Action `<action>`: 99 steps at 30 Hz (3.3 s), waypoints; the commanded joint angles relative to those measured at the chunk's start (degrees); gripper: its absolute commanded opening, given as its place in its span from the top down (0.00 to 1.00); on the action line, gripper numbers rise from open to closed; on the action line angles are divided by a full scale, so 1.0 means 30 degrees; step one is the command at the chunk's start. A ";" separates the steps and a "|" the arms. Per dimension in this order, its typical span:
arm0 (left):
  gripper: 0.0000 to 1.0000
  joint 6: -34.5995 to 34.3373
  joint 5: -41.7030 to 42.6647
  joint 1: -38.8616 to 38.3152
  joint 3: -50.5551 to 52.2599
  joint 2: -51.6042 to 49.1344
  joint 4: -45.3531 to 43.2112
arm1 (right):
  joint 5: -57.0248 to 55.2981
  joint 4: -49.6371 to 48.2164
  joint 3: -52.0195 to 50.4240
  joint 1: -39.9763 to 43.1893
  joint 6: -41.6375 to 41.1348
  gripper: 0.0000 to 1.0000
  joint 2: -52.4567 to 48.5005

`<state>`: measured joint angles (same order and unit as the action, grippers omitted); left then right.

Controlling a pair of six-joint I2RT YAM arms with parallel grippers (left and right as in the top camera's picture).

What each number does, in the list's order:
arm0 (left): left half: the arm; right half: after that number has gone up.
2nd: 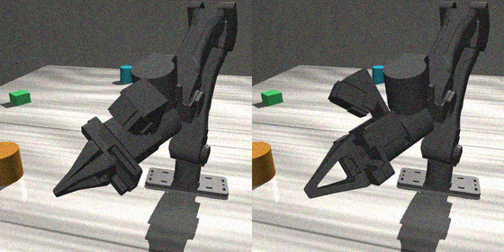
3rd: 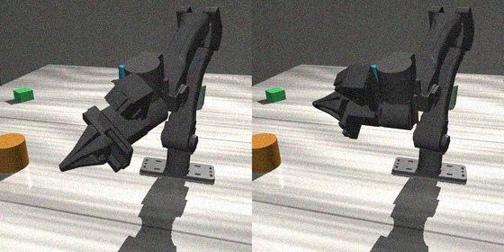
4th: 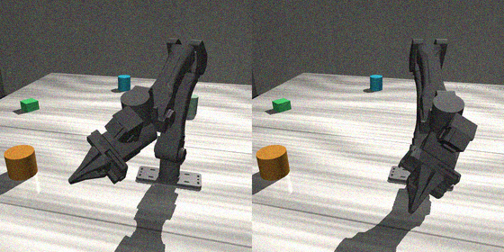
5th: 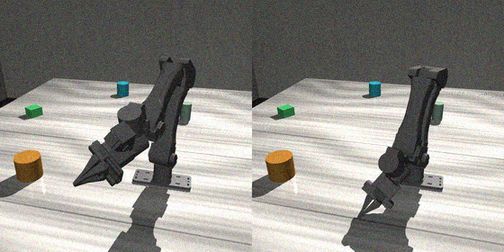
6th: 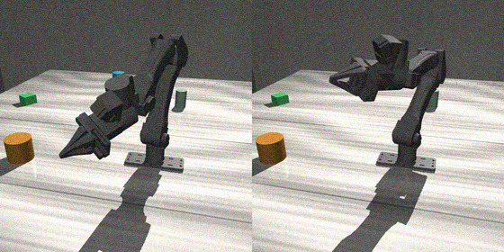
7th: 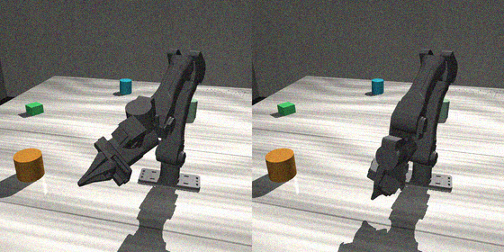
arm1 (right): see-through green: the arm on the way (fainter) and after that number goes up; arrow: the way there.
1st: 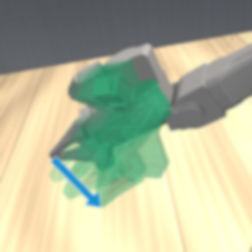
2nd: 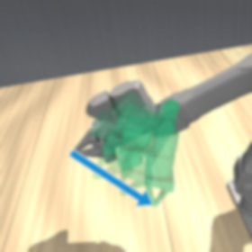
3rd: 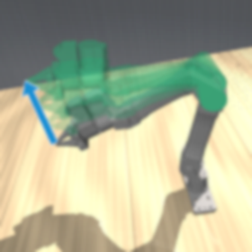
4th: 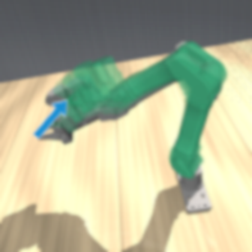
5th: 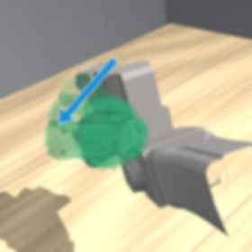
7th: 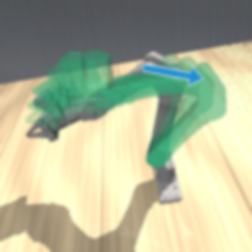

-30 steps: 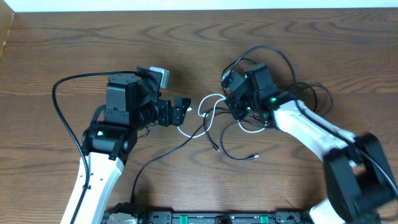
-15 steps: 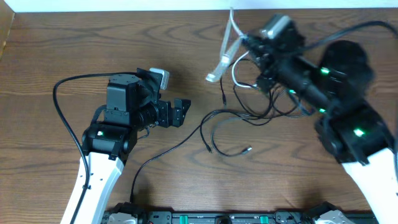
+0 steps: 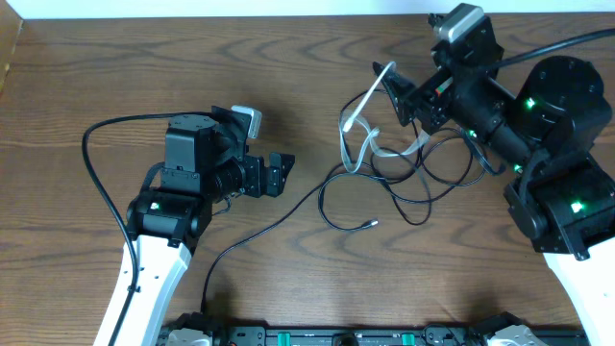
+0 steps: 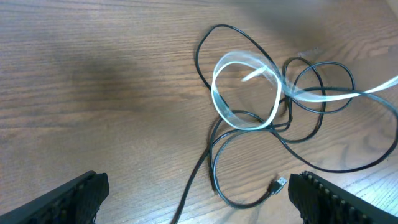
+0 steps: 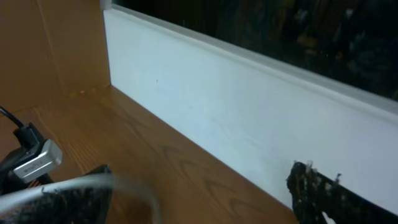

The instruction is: Untangle cables

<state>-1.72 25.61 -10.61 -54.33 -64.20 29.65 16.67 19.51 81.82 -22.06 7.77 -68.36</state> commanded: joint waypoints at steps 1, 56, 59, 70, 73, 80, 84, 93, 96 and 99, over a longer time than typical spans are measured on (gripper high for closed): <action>0.02 -0.0189 0.0313 -0.0051 -0.0051 -0.0073 0.0029 | -0.0240 0.0007 0.0335 0.0095 -0.0058 0.12 -0.0153; 0.02 -0.0182 0.0313 -0.0051 -0.0051 -0.0073 0.0117 | -0.6739 0.2331 -1.1234 -0.0029 -1.8331 0.49 -0.6652; 0.02 -0.0182 0.0313 -0.0051 -0.0051 -0.0073 0.0109 | -0.7249 0.0386 -1.2225 -0.0029 -1.8462 0.48 -0.6652; 0.02 -0.0182 0.0313 -0.0051 -0.0051 -0.0073 0.0109 | -0.9296 -0.5362 -1.3653 -0.0029 -1.8440 0.50 -0.8072; 0.02 -0.0182 0.0313 -0.0051 -0.0051 -0.0073 0.0117 | -0.8830 -0.6470 -1.3653 -0.0029 -1.8440 0.50 -0.9442; 0.02 -0.0175 0.0313 -0.0051 -0.0051 -0.0073 0.0109 | -0.6492 -0.8218 -1.3653 -0.0036 -1.8520 0.64 -1.1876; 0.02 -0.0175 0.0313 -0.0051 -0.0051 -0.0073 0.0102 | -0.6346 -0.8233 -1.3646 -0.0036 -1.8520 0.78 -1.1817; 0.02 -0.0175 0.0313 -0.0051 -0.0051 -0.0073 0.0117 | -0.5406 -0.7694 -1.3515 -0.0029 -1.8054 0.98 -1.1060; 0.02 -0.0175 0.0313 -0.0051 -0.0051 -0.0073 0.0255 | -0.5537 -0.6827 -1.3376 -0.0029 -1.7114 0.98 -0.9617; 0.02 -0.0175 0.0306 -0.0051 -0.0051 -0.0073 0.0386 | -0.6003 -0.5719 -1.3136 -0.0029 -1.6167 0.98 -0.7868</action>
<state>-1.74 25.78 -10.63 -54.33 -64.27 30.39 -0.75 0.60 42.35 -22.13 -44.99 -97.49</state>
